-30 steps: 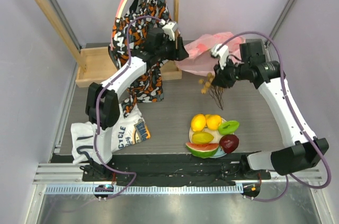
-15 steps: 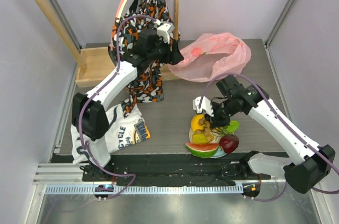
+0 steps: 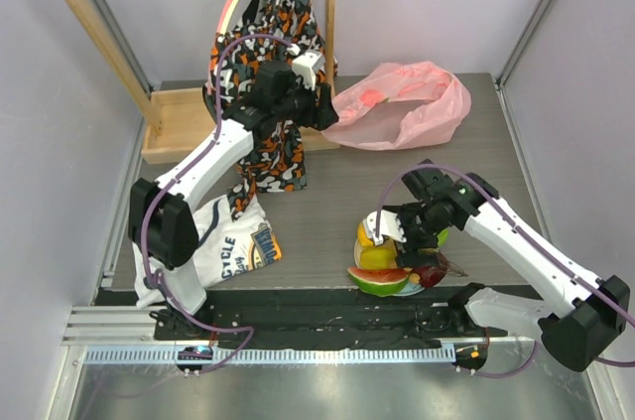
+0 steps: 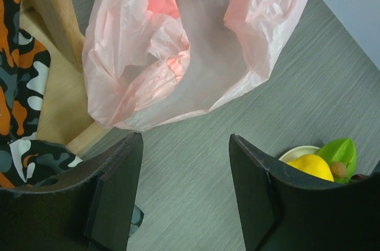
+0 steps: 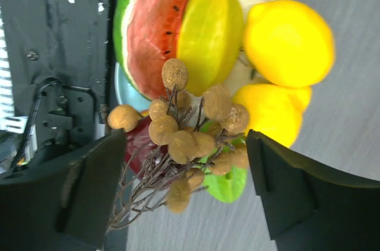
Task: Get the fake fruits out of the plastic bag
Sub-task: Place the fake fruit on the plate.
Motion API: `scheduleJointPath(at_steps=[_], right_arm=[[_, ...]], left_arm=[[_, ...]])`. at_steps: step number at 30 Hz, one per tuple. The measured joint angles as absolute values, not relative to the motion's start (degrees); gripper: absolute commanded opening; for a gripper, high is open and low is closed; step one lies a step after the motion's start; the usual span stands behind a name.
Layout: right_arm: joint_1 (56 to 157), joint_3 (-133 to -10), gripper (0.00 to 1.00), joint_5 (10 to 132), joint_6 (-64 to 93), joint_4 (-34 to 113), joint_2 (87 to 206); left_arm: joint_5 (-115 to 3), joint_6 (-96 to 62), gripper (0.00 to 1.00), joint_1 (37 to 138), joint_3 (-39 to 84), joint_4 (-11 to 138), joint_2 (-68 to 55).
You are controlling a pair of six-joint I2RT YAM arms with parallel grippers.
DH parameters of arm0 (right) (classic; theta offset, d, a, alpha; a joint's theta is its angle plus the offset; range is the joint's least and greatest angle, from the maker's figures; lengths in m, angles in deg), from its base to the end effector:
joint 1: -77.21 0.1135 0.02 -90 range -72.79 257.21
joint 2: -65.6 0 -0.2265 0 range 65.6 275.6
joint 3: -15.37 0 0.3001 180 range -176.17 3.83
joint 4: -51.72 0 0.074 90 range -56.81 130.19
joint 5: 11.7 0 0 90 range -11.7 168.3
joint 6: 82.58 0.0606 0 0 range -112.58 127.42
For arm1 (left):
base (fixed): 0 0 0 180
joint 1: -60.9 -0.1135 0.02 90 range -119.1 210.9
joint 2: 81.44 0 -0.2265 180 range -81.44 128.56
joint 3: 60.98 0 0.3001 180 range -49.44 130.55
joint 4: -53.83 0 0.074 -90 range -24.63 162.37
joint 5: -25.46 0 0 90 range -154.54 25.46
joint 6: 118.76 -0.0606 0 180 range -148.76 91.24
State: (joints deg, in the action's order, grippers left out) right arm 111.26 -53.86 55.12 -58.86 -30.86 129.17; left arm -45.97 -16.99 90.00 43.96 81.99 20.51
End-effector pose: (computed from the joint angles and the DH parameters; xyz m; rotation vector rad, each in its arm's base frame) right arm 0.1914 0.1582 0.2196 -2.1739 1.7285 0.4587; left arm 0.4149 -0.2530 0.2948 0.5222 2.0059 -0.7729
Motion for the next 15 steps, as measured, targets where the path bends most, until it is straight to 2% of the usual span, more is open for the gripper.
scheduleJointPath(at_steps=[4, 9, 15], right_arm=[[111.28, -54.91, 0.97, 56.63, -57.73, -28.8, 126.96], [111.08, -62.99, 1.0, 61.33, -51.91, -24.32, 127.86], [103.41, -65.46, 0.99, 67.51, -35.1, -9.76, 130.22]], left_arm=[[-46.1, -17.32, 0.68, 90.0, 43.96, 82.19, 20.25], [-46.12, -18.28, 0.69, 89.91, 43.96, 83.23, 19.61], [-46.04, -20.38, 0.73, 89.52, 43.83, 84.59, 17.34]])
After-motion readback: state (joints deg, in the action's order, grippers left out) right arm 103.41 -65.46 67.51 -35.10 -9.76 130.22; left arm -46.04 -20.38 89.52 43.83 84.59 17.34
